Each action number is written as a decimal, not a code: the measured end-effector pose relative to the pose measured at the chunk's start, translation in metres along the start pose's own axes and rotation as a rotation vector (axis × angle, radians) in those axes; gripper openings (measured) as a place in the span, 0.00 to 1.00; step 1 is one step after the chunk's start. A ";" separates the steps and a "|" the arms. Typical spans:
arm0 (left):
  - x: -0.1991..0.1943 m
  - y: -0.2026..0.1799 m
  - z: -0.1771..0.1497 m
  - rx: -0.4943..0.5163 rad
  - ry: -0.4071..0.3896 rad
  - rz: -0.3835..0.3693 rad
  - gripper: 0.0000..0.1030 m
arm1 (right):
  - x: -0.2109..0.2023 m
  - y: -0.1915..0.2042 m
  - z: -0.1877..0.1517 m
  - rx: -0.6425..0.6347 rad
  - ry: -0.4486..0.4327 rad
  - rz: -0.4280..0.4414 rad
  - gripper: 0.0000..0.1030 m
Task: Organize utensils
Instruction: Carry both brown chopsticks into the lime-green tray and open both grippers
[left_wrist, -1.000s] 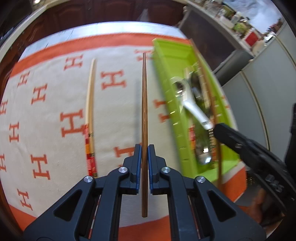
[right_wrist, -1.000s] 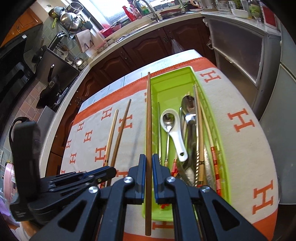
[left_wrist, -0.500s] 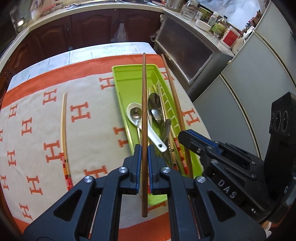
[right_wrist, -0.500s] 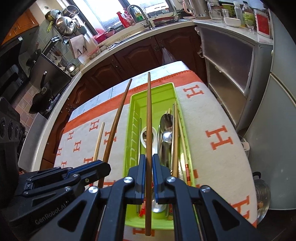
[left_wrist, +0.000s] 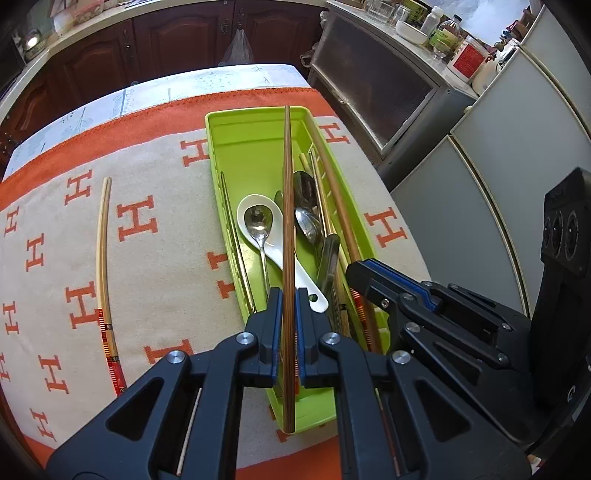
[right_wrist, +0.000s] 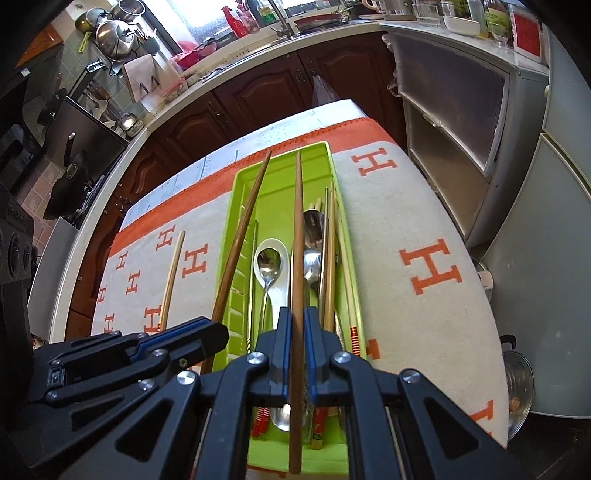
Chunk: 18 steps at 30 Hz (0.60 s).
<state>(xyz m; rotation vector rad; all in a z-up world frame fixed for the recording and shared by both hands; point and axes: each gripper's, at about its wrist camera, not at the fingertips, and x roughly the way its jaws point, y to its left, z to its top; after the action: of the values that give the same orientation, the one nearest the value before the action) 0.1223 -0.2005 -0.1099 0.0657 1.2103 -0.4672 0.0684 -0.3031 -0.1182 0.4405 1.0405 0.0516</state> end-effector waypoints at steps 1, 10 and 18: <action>0.001 0.000 0.000 0.005 0.002 0.005 0.04 | 0.001 -0.001 0.000 0.004 0.003 0.001 0.07; -0.001 0.005 -0.006 0.016 0.015 0.027 0.05 | 0.003 -0.002 -0.005 0.033 0.034 0.005 0.08; -0.012 0.019 -0.017 0.013 0.012 0.060 0.06 | -0.006 0.009 -0.010 0.014 0.026 0.010 0.08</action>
<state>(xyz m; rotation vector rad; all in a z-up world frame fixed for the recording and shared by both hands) 0.1115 -0.1748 -0.1088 0.1155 1.2134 -0.4227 0.0586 -0.2928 -0.1144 0.4586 1.0643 0.0597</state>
